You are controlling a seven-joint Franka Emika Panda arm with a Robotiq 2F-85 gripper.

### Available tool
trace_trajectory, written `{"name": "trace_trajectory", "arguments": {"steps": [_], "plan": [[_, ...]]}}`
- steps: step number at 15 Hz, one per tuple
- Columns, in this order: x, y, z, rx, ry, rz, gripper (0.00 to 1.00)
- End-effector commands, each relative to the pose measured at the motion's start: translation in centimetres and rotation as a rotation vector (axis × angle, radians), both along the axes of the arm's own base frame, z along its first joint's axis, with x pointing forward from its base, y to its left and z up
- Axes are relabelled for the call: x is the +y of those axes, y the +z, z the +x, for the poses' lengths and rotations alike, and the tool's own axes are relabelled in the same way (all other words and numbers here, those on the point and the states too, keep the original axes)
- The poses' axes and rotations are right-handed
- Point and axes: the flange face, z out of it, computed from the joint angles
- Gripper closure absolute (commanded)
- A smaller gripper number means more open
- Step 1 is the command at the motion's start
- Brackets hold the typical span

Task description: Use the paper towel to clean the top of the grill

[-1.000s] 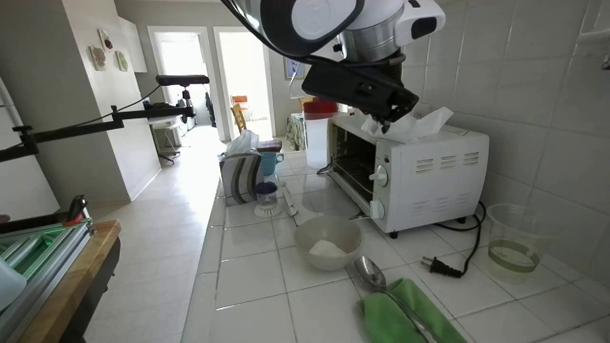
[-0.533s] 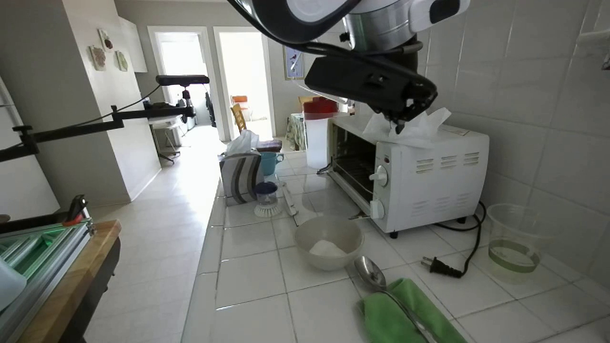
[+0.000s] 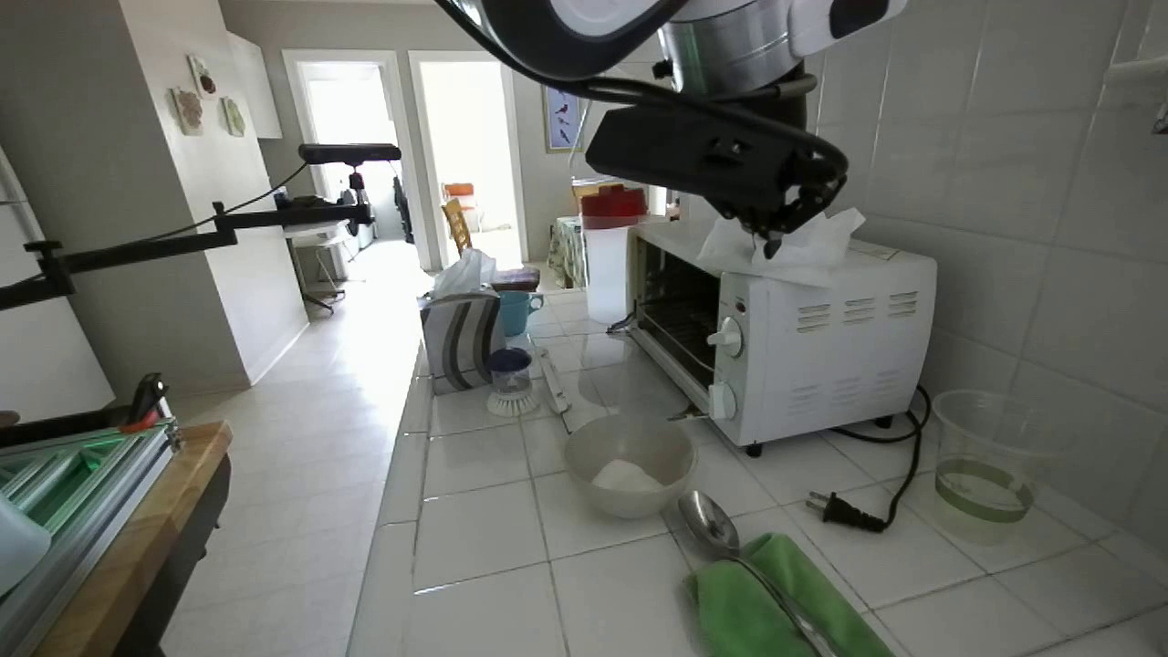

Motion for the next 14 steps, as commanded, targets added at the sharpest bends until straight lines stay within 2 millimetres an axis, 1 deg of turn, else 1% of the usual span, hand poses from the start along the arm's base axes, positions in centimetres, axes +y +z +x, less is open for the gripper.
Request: {"name": "trace_trajectory", "arguments": {"steps": [1,7,14], "plan": [[0.1,-0.5,0.7,-0.036,0.019,-0.057,1.0],[-1.2,-2.4,1.4,-0.082,-0.013,-0.116,1.0],[-1.9,-2.2,3.1,-0.196,-0.068,-0.144,1.0]]}}
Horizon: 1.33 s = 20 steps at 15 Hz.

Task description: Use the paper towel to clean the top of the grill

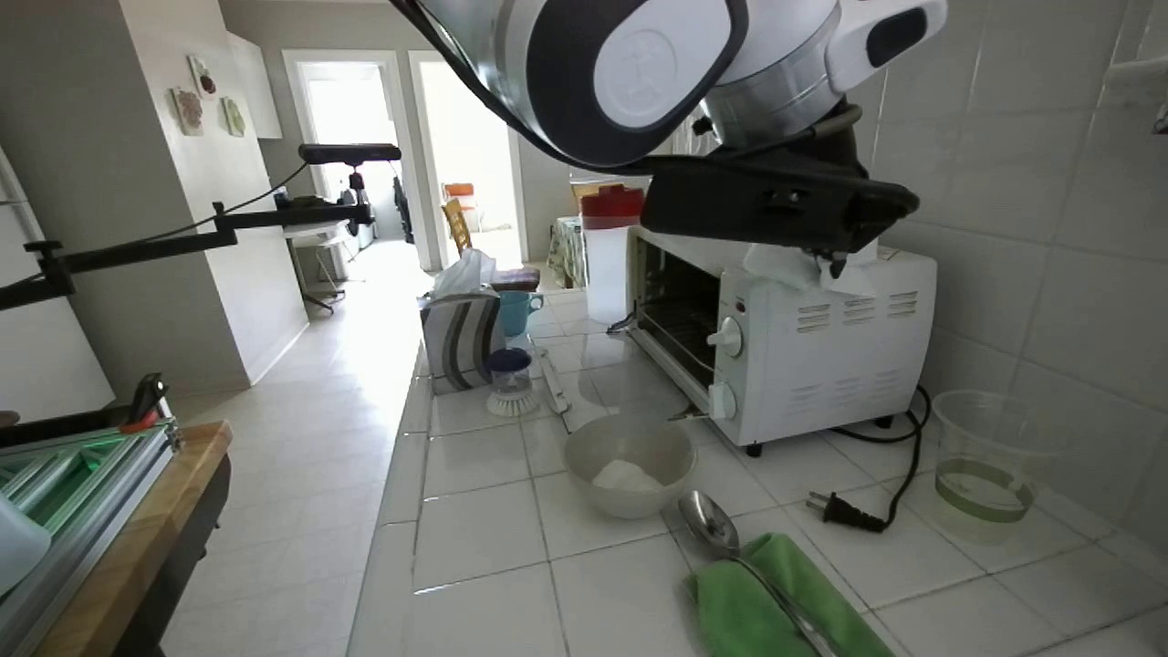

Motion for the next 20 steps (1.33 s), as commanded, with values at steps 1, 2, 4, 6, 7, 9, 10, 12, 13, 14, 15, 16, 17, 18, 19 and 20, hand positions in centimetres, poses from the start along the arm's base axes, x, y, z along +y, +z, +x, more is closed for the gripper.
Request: {"name": "trace_trajectory", "arguments": {"steps": [1,2,4,6,7,9,10,12,13,14,15,16,17,18,19,20], "plan": [[-0.5,0.0,1.2,-0.053,-0.034,-0.026,1.0],[-0.5,-0.2,1.3,-0.059,-0.041,-0.028,1.0],[-0.6,-0.7,1.5,-0.063,-0.053,-0.032,1.0],[-0.2,-0.9,1.6,-0.065,-0.053,-0.025,1.0],[0.2,-0.9,1.6,-0.066,-0.052,-0.019,1.0],[1.2,-0.5,1.7,-0.078,-0.04,-0.004,1.0],[1.8,-0.1,1.7,-0.083,-0.033,0.006,1.0],[2.9,0.8,1.5,-0.09,-0.017,0.023,1.0],[3.4,1.2,1.5,-0.094,-0.008,0.032,1.0],[3.9,1.7,1.4,-0.096,0.002,0.043,1.0],[4.5,2.0,1.3,-0.094,0.013,0.053,1.0],[5.1,2.3,1.1,-0.089,0.025,0.068,1.0],[5.6,2.6,0.9,-0.081,0.038,0.077,1.0],[6.0,2.6,0.5,-0.069,0.049,0.087,1.0],[6.3,2.4,0.1,-0.049,0.06,0.093,1.0],[6.5,2.2,-0.4,-0.029,0.067,0.096,1.0]]}}
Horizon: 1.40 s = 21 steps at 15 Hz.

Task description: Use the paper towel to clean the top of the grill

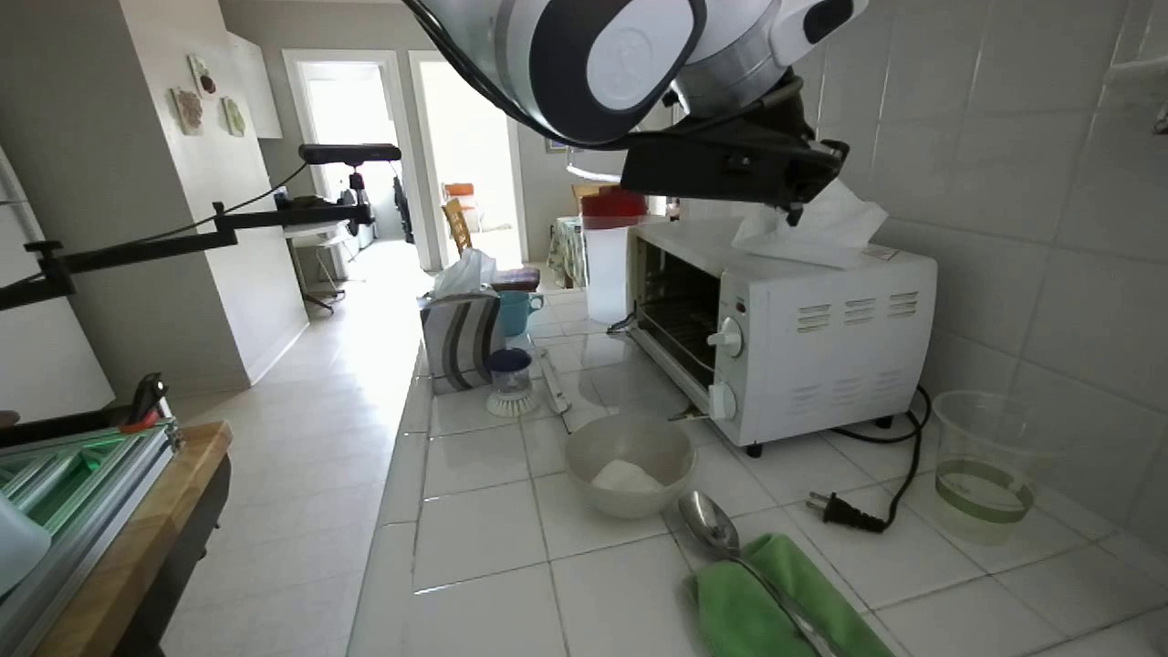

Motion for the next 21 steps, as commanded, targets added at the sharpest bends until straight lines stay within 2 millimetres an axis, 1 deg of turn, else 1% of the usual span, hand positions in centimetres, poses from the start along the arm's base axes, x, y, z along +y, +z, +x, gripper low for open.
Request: {"name": "trace_trajectory", "arguments": {"steps": [1,3,6,10,12,14,16,18,21], "plan": [[0.2,-0.4,-1.9,0.063,0.026,0.033,1.0],[-0.4,-1.1,-2.7,0.112,0.031,0.025,1.0],[-2.2,-1.5,-3.6,0.161,0.015,0.012,1.0],[-4.7,-1.3,-4.0,0.177,-0.017,-0.013,1.0],[-5.5,-1.2,-3.9,0.168,-0.031,-0.019,1.0],[-5.7,-1.1,-3.6,0.152,-0.043,-0.021,1.0],[-5.4,-1.0,-3.4,0.145,-0.043,-0.017,1.0],[-4.8,-0.5,-3.3,0.157,-0.051,-0.008,1.0],[-3.9,0.8,-3.9,0.161,-0.057,0.008,1.0]]}}
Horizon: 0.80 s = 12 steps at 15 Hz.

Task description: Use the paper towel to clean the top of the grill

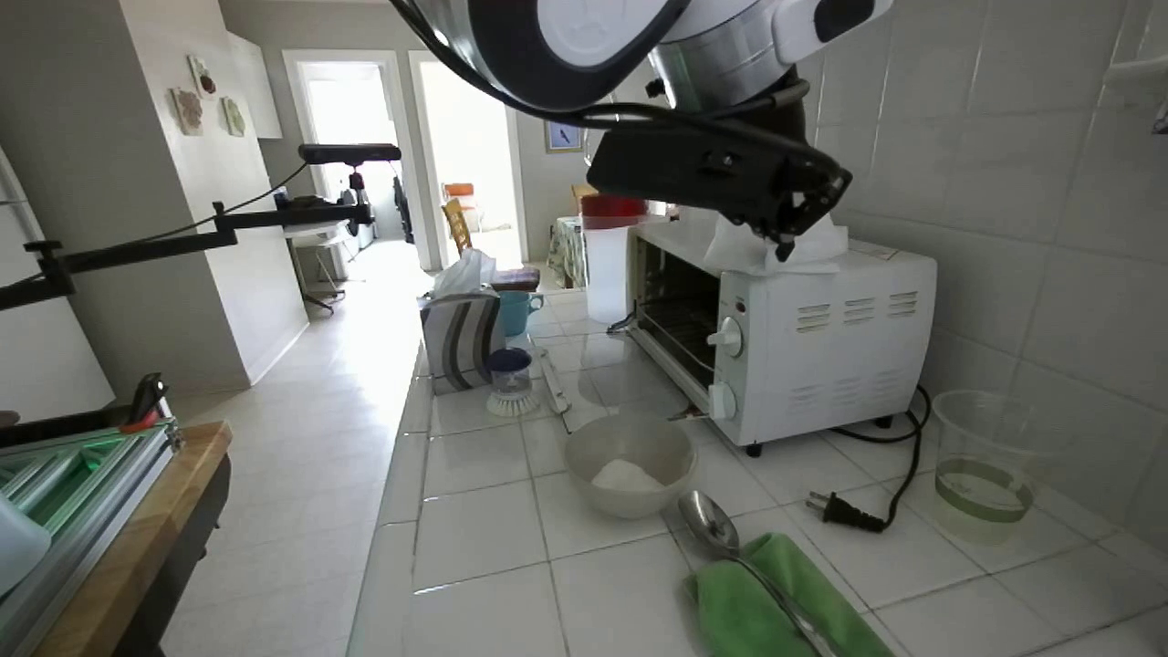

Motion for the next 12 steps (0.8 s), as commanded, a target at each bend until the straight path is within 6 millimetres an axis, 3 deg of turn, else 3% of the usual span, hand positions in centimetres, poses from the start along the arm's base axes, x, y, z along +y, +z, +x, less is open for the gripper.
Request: {"name": "trace_trajectory", "arguments": {"steps": [1,6,12], "plan": [[0.7,1.7,-1.0,0.009,-0.014,0.01,1.0],[2.7,4.2,-3.7,0.034,0.029,0.029,1.0],[3.3,4.5,-9.0,0.171,0.037,0.086,1.0]]}}
